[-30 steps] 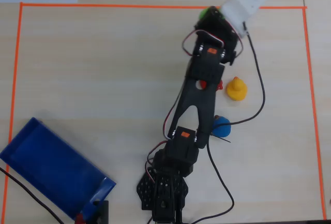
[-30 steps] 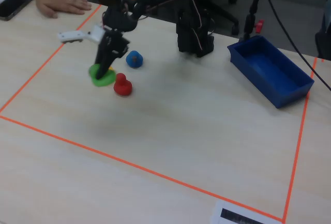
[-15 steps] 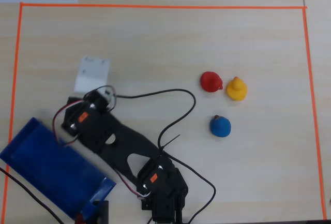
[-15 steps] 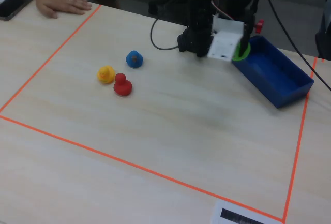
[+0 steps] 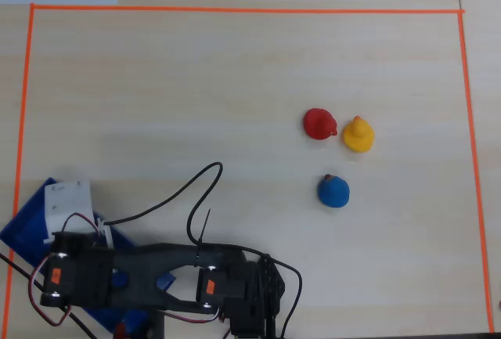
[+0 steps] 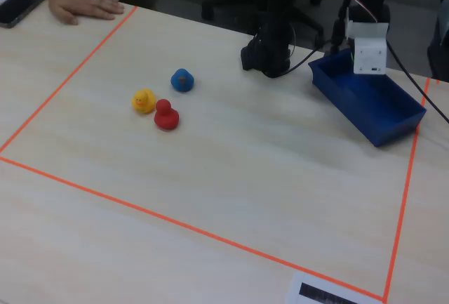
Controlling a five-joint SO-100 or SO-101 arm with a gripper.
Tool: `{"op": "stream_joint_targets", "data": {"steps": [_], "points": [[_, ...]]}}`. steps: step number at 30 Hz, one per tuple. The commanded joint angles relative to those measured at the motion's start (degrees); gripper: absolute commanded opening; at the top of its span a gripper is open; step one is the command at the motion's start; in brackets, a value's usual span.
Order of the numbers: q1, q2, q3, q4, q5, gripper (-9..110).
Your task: Grasp green duck and put it into box.
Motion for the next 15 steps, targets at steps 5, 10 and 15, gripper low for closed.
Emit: {"op": "stream_joint_targets", "data": {"steps": [5, 10, 15], "points": [[1.67, 2.11, 2.64, -1.05, -4.39, 35], [10.81, 5.80, 1.49, -0.18, -9.14, 32], [28.04, 16.00, -1.32, -0.70, -19.69, 7]]}}
